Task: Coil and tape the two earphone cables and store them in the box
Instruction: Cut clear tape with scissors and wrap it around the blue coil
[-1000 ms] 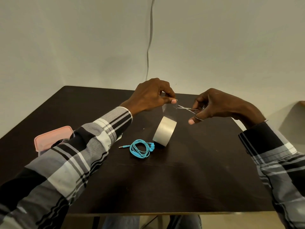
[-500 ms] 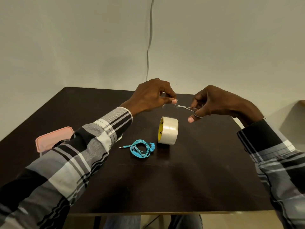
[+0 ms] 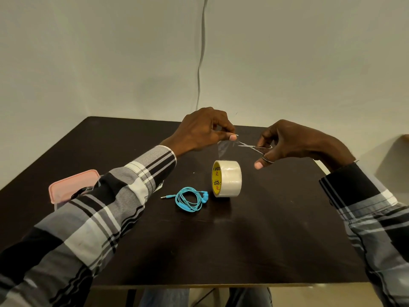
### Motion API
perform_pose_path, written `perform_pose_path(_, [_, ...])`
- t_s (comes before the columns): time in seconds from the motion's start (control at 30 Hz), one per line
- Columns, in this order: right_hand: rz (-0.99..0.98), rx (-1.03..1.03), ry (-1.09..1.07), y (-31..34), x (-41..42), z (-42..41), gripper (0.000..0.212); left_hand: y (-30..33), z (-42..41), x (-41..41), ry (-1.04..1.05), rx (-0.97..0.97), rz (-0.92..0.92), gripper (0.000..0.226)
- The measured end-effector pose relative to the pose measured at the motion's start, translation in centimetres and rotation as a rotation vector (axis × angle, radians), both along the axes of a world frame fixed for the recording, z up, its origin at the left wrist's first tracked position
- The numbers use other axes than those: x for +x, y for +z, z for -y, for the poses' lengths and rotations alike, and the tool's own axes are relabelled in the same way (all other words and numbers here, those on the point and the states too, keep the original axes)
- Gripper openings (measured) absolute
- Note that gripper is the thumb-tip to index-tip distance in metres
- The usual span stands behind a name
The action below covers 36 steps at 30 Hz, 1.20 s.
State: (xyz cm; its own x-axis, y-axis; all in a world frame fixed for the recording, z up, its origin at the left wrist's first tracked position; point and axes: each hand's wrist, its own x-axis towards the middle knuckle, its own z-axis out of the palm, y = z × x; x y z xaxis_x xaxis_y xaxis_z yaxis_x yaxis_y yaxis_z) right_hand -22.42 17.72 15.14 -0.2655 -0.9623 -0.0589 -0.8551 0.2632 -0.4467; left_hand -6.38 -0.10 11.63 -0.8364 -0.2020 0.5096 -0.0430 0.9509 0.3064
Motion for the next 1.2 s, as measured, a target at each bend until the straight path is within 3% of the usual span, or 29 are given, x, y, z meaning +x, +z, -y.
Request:
perform_pose_path(0.27, [-0.002, -0.004, 0.042, 0.3, 0.4, 0.7, 0.048, 0.0, -0.2, -0.2, -0.027, 0.029, -0.017, 0.022])
perform_pose_path(0.47, [0.010, 0.014, 0.036, 0.3, 0.2, 1.1, 0.027, -0.2, 0.0, -0.2, -0.045, 0.060, -0.035, 0.023])
perform_pose_path(0.93, [0.004, 0.029, 0.015, -0.1, 0.5, 1.2, 0.031, -0.6, 0.2, -0.2, -0.049, 0.103, -0.044, 0.021])
perform_pose_path(1.2, [-0.011, 0.100, 0.009, 0.1, 0.9, 0.4, 0.053, -1.1, -0.3, -0.4, -0.052, 0.132, -0.033, 0.020])
